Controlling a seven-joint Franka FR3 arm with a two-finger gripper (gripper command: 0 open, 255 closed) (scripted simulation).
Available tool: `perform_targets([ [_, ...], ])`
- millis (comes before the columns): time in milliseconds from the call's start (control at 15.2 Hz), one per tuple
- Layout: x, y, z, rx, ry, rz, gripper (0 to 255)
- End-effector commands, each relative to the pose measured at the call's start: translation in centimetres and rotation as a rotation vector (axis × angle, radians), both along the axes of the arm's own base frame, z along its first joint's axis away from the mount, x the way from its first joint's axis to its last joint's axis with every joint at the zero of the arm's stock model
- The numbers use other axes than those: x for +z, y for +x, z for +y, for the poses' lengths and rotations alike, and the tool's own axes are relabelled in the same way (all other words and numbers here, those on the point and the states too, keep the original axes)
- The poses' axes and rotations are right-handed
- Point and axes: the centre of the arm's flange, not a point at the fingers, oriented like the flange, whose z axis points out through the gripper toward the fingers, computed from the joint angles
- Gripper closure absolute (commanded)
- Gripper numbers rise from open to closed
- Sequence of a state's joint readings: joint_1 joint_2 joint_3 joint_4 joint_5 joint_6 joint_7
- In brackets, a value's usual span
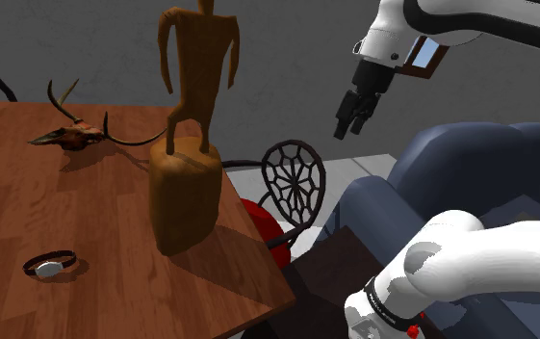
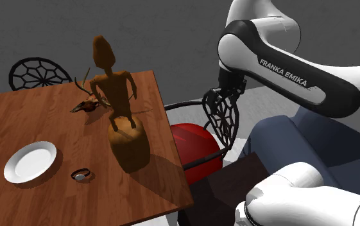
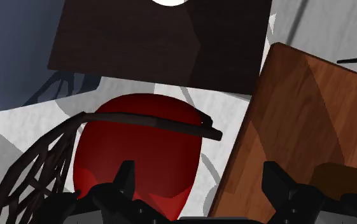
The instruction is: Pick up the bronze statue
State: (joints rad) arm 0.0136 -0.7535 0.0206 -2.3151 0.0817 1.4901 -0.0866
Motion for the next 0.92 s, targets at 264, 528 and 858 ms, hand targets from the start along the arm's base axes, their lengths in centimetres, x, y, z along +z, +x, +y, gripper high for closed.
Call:
perform_targets([
  [264, 1.8, 3.3, 2.8, 0.152, 0.044, -0.036, 0],
  [528, 3.8, 6.2, 6.0, 0.304, 0.088, -0.071, 0],
  [858, 6.6, 8.8, 10.3, 0.495, 0.143, -0.116, 0],
])
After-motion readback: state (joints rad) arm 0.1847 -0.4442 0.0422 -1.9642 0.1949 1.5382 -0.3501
